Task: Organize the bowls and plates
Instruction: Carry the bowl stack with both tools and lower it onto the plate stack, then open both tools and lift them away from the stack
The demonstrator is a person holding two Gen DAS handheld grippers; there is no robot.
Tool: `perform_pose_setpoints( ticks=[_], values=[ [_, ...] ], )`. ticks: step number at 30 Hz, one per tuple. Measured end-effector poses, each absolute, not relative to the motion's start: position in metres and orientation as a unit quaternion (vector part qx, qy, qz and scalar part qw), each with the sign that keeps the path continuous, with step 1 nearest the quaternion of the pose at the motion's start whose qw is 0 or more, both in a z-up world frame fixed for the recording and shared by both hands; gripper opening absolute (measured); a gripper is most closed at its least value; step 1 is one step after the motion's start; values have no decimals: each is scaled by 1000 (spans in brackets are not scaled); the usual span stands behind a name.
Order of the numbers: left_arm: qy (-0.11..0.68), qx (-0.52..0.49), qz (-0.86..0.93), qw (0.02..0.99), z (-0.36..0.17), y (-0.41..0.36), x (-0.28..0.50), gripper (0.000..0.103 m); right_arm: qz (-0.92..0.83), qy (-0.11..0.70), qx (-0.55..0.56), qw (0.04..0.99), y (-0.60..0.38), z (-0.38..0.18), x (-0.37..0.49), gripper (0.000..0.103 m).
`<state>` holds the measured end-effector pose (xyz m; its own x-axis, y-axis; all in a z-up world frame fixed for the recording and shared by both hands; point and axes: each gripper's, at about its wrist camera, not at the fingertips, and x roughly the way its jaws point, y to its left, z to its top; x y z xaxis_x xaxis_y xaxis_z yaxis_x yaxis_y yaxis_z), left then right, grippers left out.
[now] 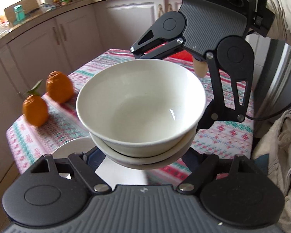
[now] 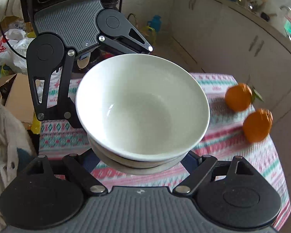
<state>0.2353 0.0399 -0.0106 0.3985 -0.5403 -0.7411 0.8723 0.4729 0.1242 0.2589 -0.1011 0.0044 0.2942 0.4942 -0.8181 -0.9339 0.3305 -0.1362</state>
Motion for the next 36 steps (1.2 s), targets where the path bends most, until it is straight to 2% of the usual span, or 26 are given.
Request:
perform_pose_setpoints(
  ticks=[11, 27, 31, 36],
  values=[
    [356, 245, -376, 820, -24, 97, 265, 84, 519, 335, -320, 718, -29, -16, 311, 89],
    [360, 227, -366, 828, -40, 115, 272, 84, 515, 358, -294, 721, -22, -30, 325, 90],
    [348, 228, -351, 839, -40, 113, 263, 87, 512, 359, -277, 730, -24, -29, 327, 101],
    [320, 223, -322, 863, -33, 117, 231, 94, 491, 348, -285, 747, -36, -19, 306, 102]
  ],
)
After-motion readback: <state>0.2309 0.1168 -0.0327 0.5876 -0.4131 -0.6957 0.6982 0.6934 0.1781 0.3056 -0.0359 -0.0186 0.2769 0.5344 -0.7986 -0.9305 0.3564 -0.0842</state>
